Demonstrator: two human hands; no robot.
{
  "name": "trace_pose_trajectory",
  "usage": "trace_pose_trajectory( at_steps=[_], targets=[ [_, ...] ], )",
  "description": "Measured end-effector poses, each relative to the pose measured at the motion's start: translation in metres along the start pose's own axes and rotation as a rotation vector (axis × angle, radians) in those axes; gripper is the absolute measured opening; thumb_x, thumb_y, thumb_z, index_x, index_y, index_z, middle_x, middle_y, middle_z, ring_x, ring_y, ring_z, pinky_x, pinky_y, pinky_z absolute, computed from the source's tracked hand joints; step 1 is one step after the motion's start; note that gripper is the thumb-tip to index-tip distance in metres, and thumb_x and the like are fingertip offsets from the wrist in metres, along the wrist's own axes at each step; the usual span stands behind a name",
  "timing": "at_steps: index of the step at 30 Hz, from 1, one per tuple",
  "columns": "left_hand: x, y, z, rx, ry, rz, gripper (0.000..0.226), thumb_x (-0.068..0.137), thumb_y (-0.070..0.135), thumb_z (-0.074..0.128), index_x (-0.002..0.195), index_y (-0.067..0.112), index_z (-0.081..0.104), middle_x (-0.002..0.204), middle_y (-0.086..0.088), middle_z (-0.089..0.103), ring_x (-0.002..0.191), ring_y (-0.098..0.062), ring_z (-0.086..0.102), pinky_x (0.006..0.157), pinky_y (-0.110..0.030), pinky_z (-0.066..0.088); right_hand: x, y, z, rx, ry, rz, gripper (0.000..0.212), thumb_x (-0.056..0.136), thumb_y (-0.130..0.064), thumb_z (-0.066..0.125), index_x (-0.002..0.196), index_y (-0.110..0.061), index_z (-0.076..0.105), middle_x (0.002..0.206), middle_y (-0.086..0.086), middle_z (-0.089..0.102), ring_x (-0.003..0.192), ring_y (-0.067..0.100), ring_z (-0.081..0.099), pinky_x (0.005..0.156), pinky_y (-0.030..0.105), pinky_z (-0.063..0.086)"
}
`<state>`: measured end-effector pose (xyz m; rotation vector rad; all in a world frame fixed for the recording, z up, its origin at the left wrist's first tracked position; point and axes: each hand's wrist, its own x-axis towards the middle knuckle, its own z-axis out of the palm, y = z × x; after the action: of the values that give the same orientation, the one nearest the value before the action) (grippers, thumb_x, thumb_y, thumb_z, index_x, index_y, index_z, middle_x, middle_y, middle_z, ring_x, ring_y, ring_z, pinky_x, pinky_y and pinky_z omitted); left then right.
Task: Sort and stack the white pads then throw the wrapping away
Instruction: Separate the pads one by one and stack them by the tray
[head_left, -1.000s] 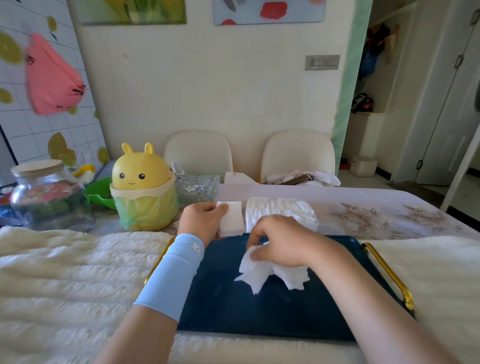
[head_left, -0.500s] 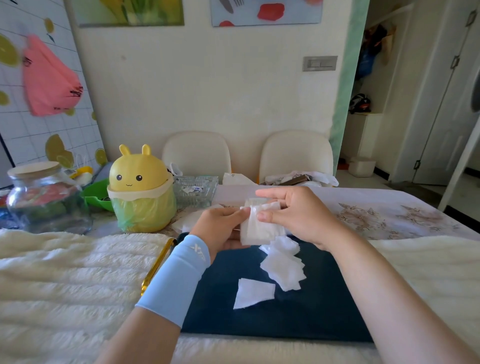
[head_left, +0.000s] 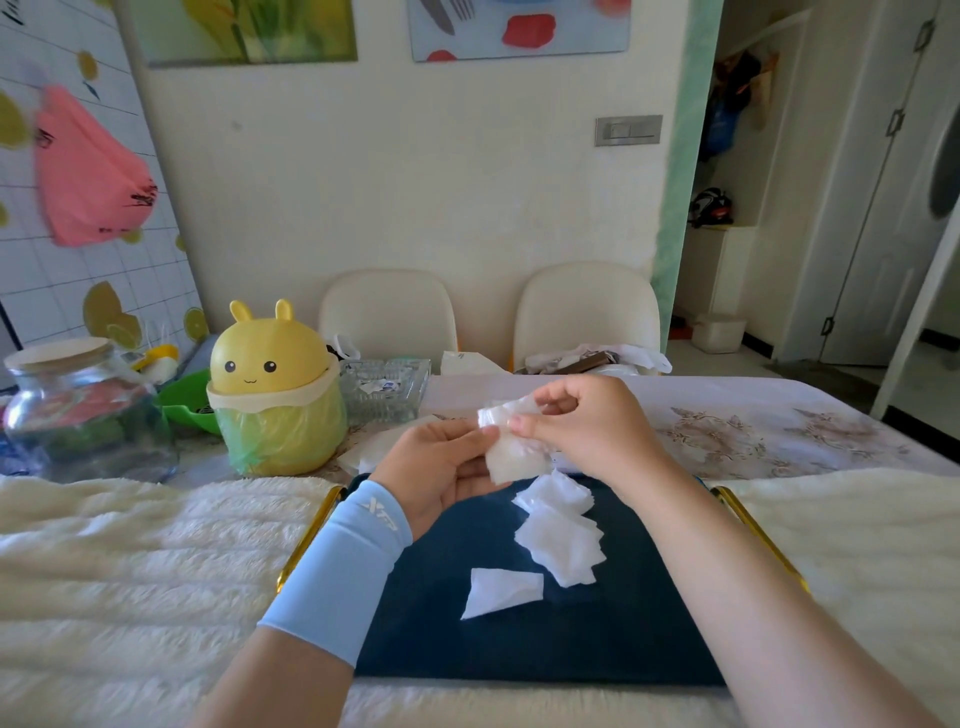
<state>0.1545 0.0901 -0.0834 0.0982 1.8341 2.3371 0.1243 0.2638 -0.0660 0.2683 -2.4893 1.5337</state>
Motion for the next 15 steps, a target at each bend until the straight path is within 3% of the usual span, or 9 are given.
trace_pose_trajectory(
  at_steps=[4, 6, 9, 12, 15],
  targets=[
    [0.001, 0.0, 0.001, -0.093, 0.026, -0.037, 0.021, 0.1, 0.011, 0.051, 0.109, -0.001, 0.066, 0.102, -0.018, 0.074, 0.085, -0.023, 0.074, 0.069, -0.029, 0.062, 0.0, 0.001, -0.001, 0.125, -0.027, 0.098, 0.021, 0.07, -0.027, 0.091, 0.085, -0.02, 0.077, 0.08, -0.002, 0.078, 0.071, 0.017, 0.07, 0.071, 0.037, 0.059],
    [0.002, -0.001, 0.001, -0.141, 0.07, -0.05, 0.019, 0.1, 0.01, 0.053, 0.11, -0.001, 0.065, 0.102, -0.019, 0.074, 0.083, -0.023, 0.074, 0.067, -0.03, 0.062, 0.0, 0.002, -0.003, 0.128, 0.036, 0.101, 0.017, 0.073, -0.027, 0.089, 0.083, -0.02, 0.076, 0.082, -0.003, 0.077, 0.076, 0.017, 0.07, 0.068, 0.033, 0.059],
    [0.004, -0.003, 0.0, -0.152, 0.168, -0.05, 0.017, 0.098, 0.01, 0.057, 0.11, 0.001, 0.064, 0.104, -0.019, 0.074, 0.084, -0.025, 0.074, 0.067, -0.032, 0.063, 0.002, -0.001, -0.013, 0.193, 0.091, 0.108, 0.016, 0.079, -0.029, 0.085, 0.087, -0.02, 0.075, 0.083, -0.008, 0.074, 0.072, 0.008, 0.065, 0.062, 0.022, 0.046],
    [0.004, -0.003, 0.0, -0.13, 0.166, -0.046, 0.018, 0.098, 0.011, 0.057, 0.111, 0.001, 0.065, 0.105, -0.019, 0.074, 0.087, -0.027, 0.073, 0.069, -0.033, 0.063, -0.002, -0.009, -0.018, 0.266, -0.052, 0.142, 0.021, 0.08, -0.031, 0.083, 0.092, -0.016, 0.074, 0.077, -0.004, 0.071, 0.054, 0.006, 0.06, 0.053, 0.021, 0.038],
    [0.004, -0.001, 0.004, -0.106, 0.083, -0.026, 0.023, 0.1, 0.013, 0.053, 0.114, 0.002, 0.068, 0.108, -0.018, 0.073, 0.09, -0.026, 0.073, 0.075, -0.032, 0.062, -0.006, -0.012, -0.008, 0.179, -0.123, 0.12, 0.022, 0.078, -0.029, 0.085, 0.091, -0.014, 0.075, 0.073, 0.002, 0.072, 0.047, 0.005, 0.054, 0.048, 0.016, 0.041]
  ],
)
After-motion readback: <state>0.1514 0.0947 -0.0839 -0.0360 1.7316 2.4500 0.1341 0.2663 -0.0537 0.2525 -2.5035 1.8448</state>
